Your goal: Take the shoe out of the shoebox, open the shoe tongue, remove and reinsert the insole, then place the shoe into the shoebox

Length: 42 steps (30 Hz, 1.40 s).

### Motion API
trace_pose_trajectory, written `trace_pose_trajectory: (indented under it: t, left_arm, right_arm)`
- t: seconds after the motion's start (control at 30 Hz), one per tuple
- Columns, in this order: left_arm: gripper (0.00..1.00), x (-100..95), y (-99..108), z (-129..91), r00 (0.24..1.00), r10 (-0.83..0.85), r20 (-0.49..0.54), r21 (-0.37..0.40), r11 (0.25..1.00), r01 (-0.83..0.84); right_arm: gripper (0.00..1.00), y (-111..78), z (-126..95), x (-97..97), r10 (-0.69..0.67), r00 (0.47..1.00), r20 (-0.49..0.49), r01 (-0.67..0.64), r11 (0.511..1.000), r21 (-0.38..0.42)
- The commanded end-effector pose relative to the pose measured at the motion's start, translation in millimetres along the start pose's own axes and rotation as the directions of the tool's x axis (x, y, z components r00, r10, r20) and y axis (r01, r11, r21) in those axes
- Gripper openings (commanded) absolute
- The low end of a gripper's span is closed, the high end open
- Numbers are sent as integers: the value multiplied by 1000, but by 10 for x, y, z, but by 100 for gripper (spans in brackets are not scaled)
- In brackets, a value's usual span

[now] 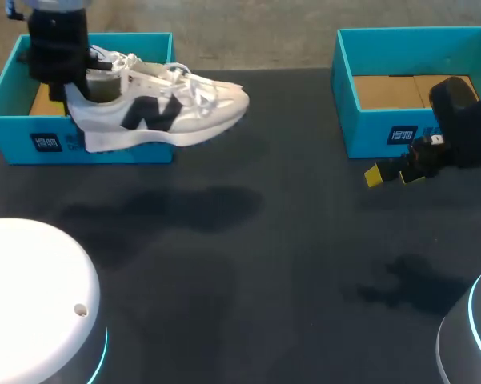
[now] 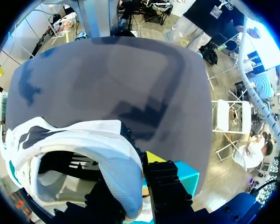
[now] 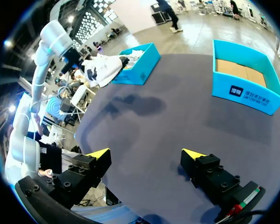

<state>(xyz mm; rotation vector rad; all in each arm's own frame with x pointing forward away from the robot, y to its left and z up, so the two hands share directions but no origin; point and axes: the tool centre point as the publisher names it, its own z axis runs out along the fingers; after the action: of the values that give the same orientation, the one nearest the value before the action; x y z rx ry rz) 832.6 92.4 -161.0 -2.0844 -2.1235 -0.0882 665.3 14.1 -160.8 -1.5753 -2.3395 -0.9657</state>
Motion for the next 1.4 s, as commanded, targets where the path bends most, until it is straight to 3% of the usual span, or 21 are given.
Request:
trace_pose_trajectory:
  t: [0.03, 0.4, 0.93, 1.23, 1.4]
  left_arm:
    - [0, -165, -149, -27, 1000, 1, -16, -9, 1000, -2]
    - [0, -539, -472, -3, 1000, -27, 1, 6, 1000, 27]
    - [0, -1037, -674, 104, 1000, -24, 5, 21, 999, 24]
    - [0, -1218, -733, 259, 1000, 12, 4, 27, 1000, -12]
    - [0, -1306, -729, 471, 999, 46, 14, 27, 999, -46]
  right_arm:
    - [100, 4, 16, -2, 1, 1000, 1, -1, 1000, 1]
    - [100, 4, 16, -2, 1, 1000, 1, -1, 1000, 1]
    - [100, 4, 16, -2, 1, 1000, 1, -1, 1000, 1]
    - [100, 4, 16, -2, 1, 1000, 1, -1, 1000, 1]
    - [100, 4, 16, -2, 1, 1000, 1, -1, 1000, 1]
